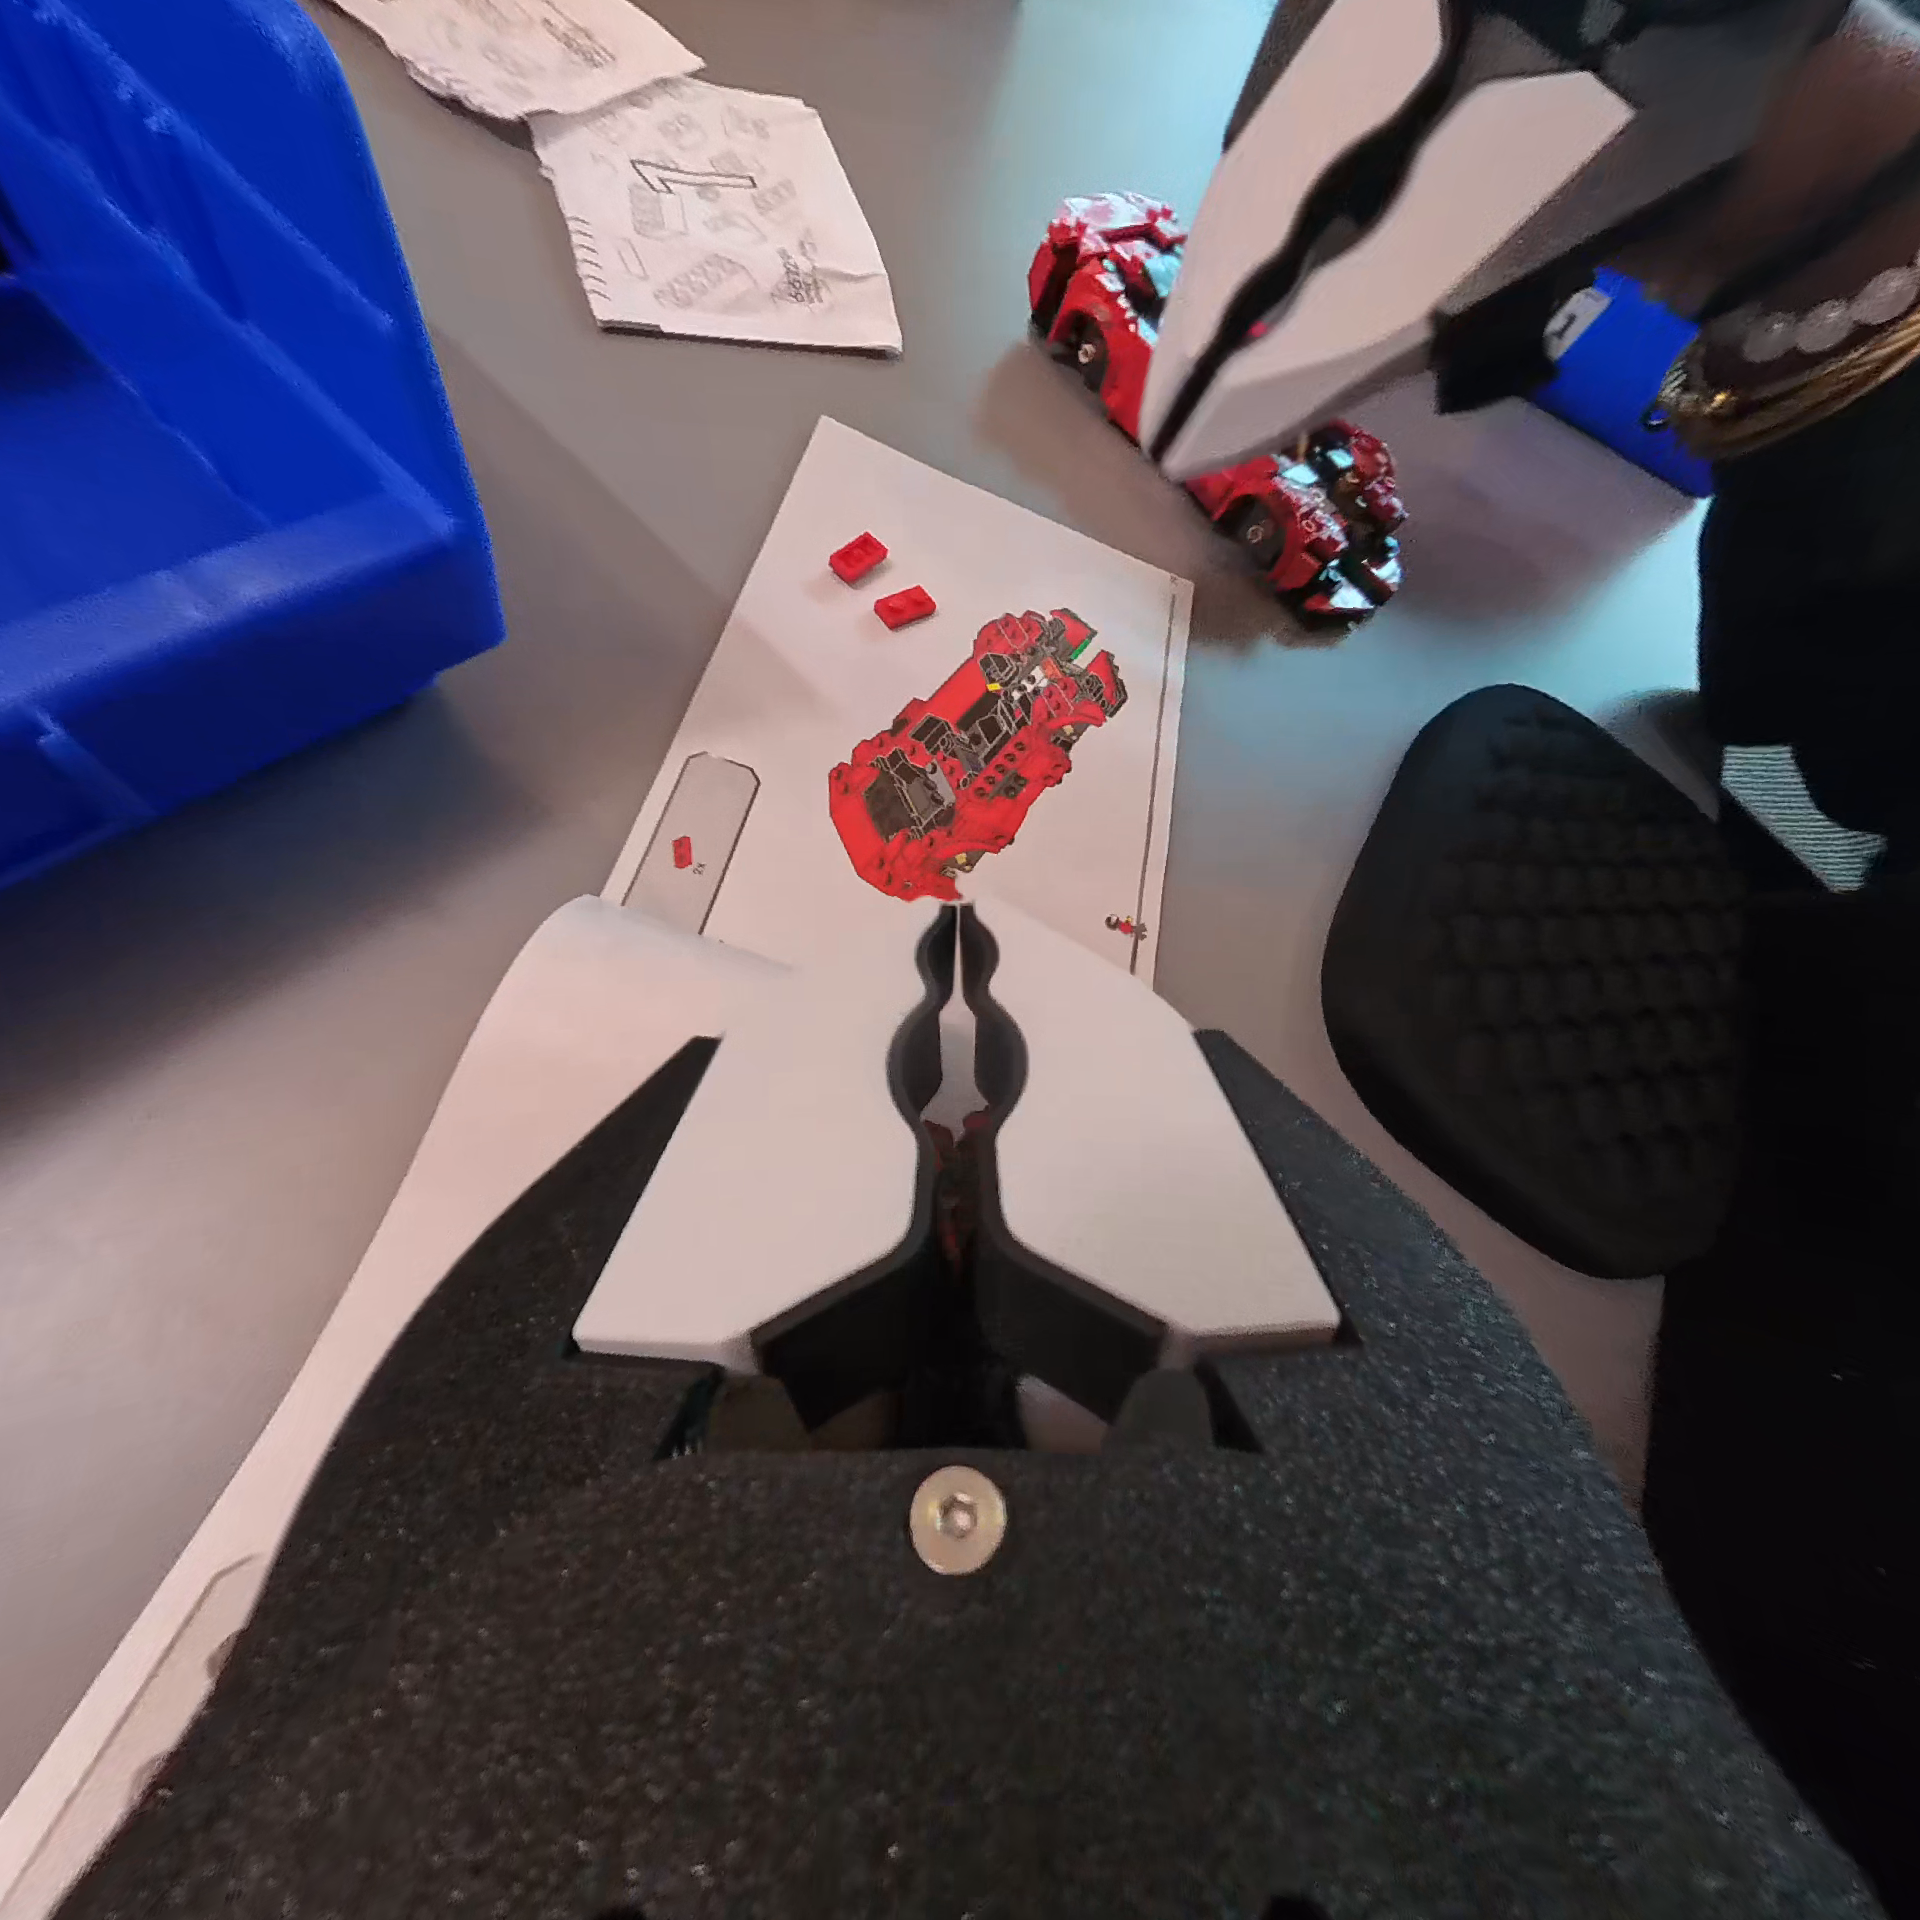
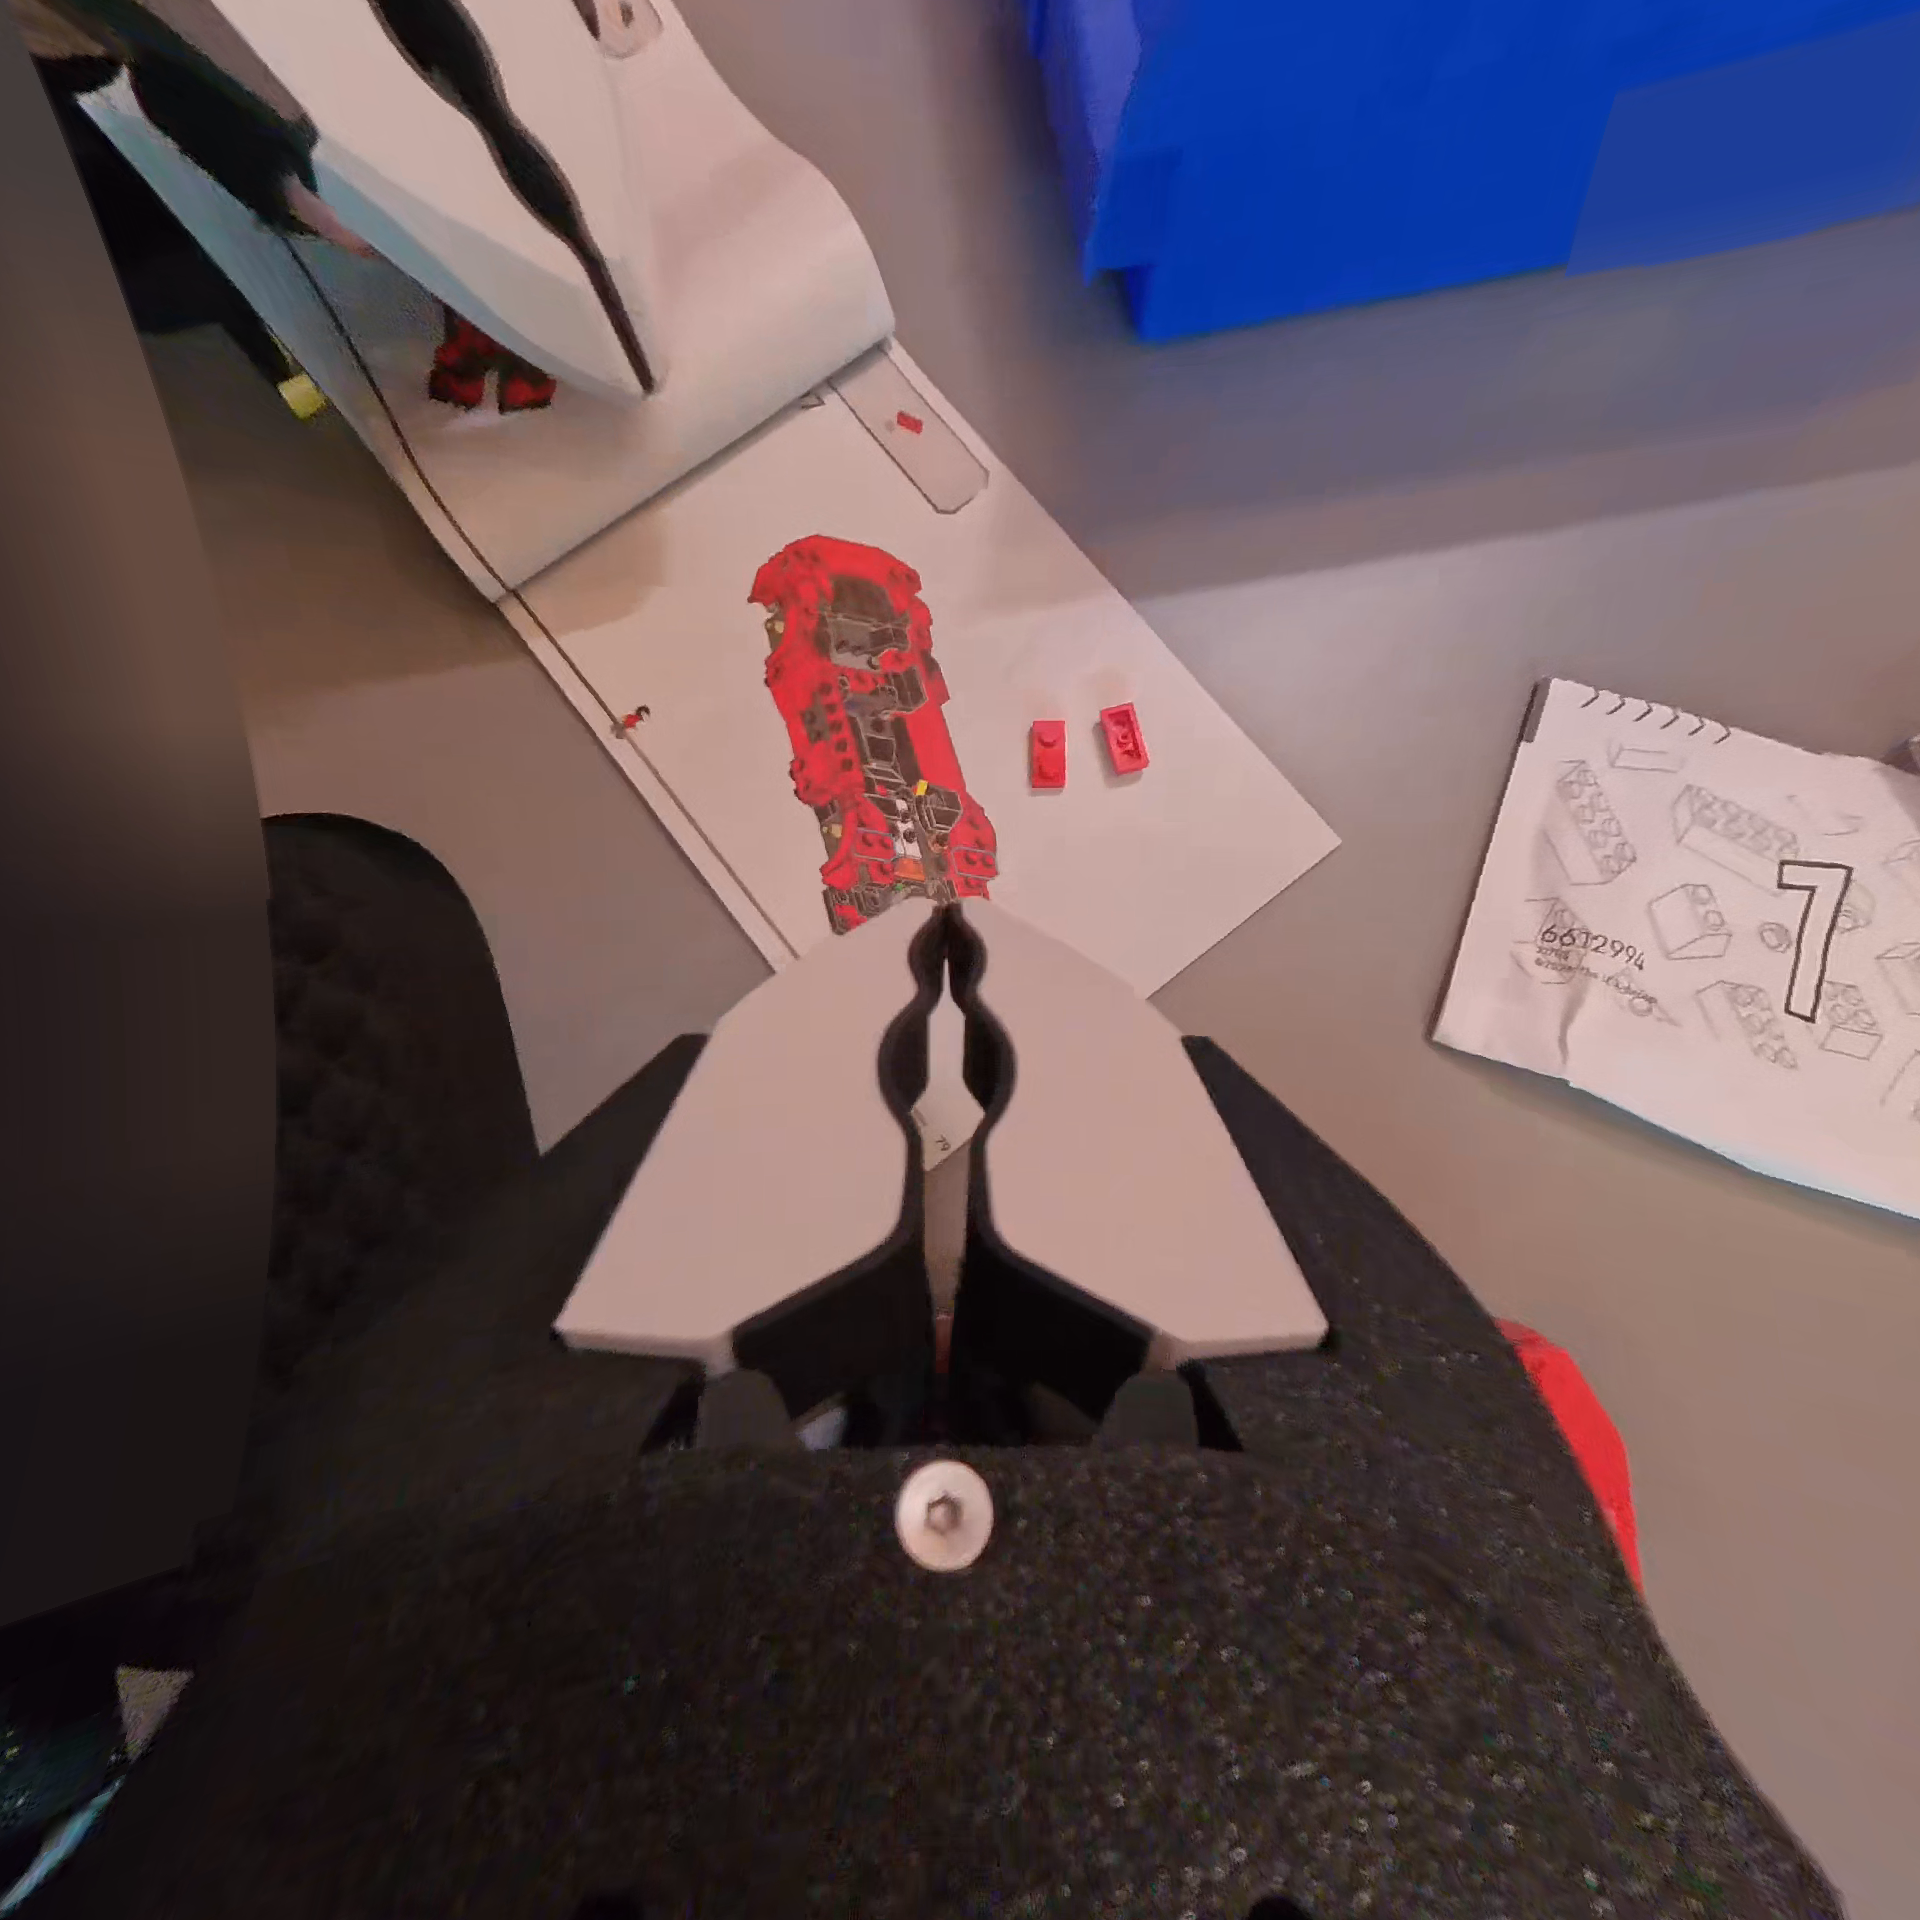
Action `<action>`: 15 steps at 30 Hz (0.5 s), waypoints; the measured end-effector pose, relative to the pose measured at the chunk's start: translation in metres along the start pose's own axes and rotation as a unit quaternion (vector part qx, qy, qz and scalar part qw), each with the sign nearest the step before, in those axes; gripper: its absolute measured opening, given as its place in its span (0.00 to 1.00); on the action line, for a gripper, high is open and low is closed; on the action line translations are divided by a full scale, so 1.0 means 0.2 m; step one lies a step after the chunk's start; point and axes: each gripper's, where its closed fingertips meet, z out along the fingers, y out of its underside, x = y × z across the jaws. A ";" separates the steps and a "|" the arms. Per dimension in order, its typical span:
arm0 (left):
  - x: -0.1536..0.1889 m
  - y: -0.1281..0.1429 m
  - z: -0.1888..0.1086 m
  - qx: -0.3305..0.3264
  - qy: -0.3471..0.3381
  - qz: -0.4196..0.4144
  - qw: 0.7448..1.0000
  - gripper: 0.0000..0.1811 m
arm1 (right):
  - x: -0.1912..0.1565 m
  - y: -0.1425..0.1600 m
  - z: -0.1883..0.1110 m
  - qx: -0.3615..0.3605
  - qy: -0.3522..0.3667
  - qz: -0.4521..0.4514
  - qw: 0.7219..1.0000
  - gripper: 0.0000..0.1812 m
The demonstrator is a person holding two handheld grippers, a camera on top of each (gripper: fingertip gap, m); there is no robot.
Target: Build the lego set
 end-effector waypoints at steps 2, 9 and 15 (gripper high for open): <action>0.00 0.00 0.01 -0.001 0.009 -0.006 1.000 0.00 | 0.03 -0.01 0.01 -0.002 0.012 -0.003 1.000 0.00; 0.01 0.04 0.04 -0.024 0.017 -0.009 1.000 0.00 | 0.10 -0.02 0.04 -0.013 0.019 0.010 1.000 0.03; 0.01 0.04 0.04 -0.023 0.019 -0.010 1.000 0.00 | 0.09 -0.03 0.19 -0.046 -0.002 0.003 0.999 0.06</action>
